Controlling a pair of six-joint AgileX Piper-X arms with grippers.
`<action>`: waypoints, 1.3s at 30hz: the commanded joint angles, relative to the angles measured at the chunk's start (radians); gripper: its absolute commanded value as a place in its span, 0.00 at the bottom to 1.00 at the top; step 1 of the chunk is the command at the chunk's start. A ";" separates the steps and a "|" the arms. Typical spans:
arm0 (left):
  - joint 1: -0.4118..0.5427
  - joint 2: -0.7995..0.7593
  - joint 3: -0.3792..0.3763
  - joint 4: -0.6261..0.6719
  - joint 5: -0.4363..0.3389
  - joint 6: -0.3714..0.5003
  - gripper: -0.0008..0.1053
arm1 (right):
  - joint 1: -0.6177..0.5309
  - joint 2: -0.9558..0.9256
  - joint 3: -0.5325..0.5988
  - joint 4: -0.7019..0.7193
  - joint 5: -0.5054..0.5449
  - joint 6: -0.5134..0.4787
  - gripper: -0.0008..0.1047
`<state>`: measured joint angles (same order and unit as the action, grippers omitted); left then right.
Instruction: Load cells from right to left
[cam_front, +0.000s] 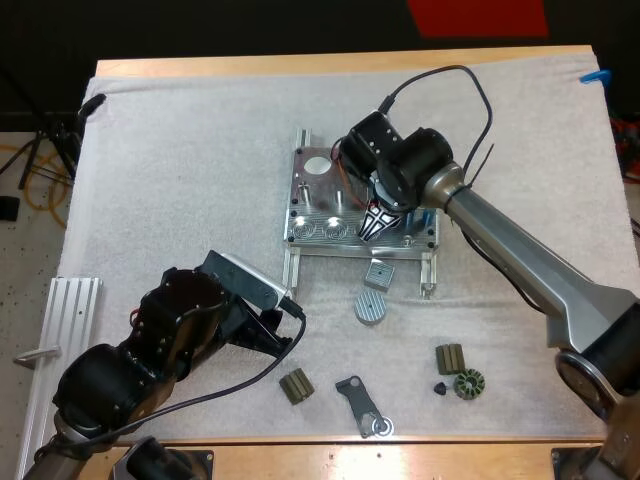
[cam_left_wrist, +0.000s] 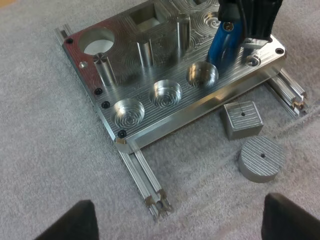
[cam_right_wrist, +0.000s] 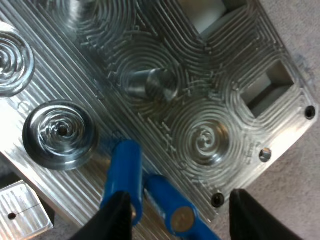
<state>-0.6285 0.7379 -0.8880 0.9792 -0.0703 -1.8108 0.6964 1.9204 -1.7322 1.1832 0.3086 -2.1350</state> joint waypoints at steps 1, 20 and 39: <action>0.000 -0.001 -0.006 -0.013 0.001 -0.002 0.63 | -0.005 0.007 -0.003 -0.006 -0.007 0.004 0.43; 0.000 -0.001 -0.006 -0.013 0.001 -0.002 0.63 | -0.029 0.052 -0.003 -0.025 0.046 0.000 0.43; 0.000 -0.001 -0.006 -0.013 -0.001 -0.002 0.63 | -0.054 0.006 -0.026 -0.022 0.052 0.031 0.43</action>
<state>-0.6285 0.7379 -0.8880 0.9783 -0.0703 -1.8108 0.6450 1.9543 -1.7439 1.1572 0.3565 -2.1091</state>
